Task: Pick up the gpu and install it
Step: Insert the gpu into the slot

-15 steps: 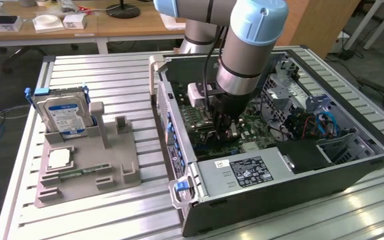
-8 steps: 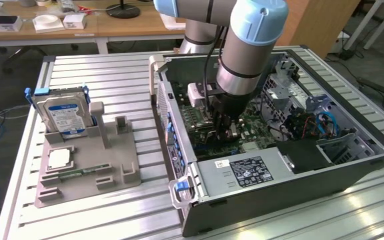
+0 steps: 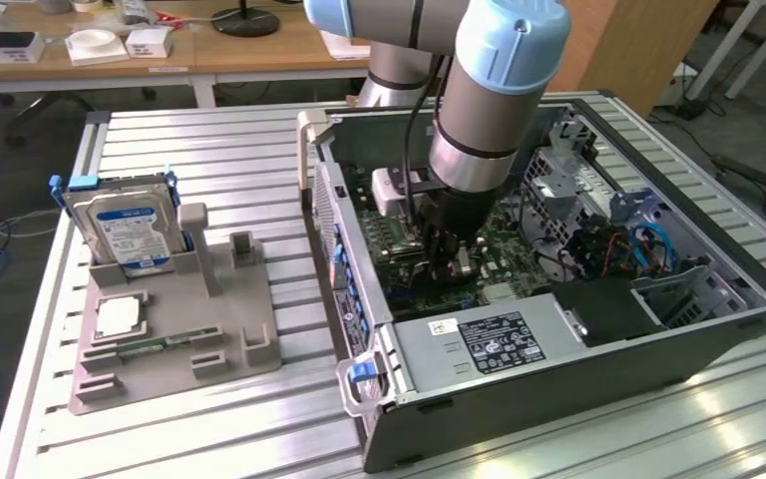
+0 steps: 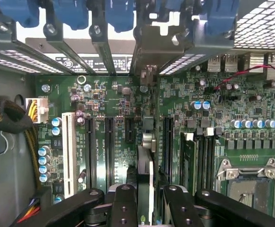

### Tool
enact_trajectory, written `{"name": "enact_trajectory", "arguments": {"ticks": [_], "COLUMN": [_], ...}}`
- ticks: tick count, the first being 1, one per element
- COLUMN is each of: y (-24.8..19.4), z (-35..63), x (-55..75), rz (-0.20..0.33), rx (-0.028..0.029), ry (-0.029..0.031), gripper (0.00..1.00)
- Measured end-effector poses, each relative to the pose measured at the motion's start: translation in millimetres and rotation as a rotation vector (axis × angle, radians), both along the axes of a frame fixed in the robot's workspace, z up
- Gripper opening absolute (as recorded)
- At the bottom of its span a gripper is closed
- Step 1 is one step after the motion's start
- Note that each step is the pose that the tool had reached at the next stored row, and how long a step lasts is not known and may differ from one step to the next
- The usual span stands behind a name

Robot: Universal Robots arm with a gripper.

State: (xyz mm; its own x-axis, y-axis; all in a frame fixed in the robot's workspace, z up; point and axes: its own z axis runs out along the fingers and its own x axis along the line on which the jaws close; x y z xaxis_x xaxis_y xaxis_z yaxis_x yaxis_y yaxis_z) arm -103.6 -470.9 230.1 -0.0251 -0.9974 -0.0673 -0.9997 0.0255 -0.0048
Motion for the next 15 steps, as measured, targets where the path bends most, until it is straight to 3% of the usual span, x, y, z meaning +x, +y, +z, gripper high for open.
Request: {"name": "enact_trajectory", "arguments": {"ticks": [12, 14, 15], "y": [0.1, 0.6, 0.4], "z": [-1.2, -3.4, -2.3], "x": [-0.1, -0.3, -0.3], "rz": [0.0, -0.001, -0.001], "rx": [0.0008, 0.0059, 0.0032], "ry": [-0.0003, -0.0024, -0.0016], "gripper": [0.26, 0.27, 0.27]}}
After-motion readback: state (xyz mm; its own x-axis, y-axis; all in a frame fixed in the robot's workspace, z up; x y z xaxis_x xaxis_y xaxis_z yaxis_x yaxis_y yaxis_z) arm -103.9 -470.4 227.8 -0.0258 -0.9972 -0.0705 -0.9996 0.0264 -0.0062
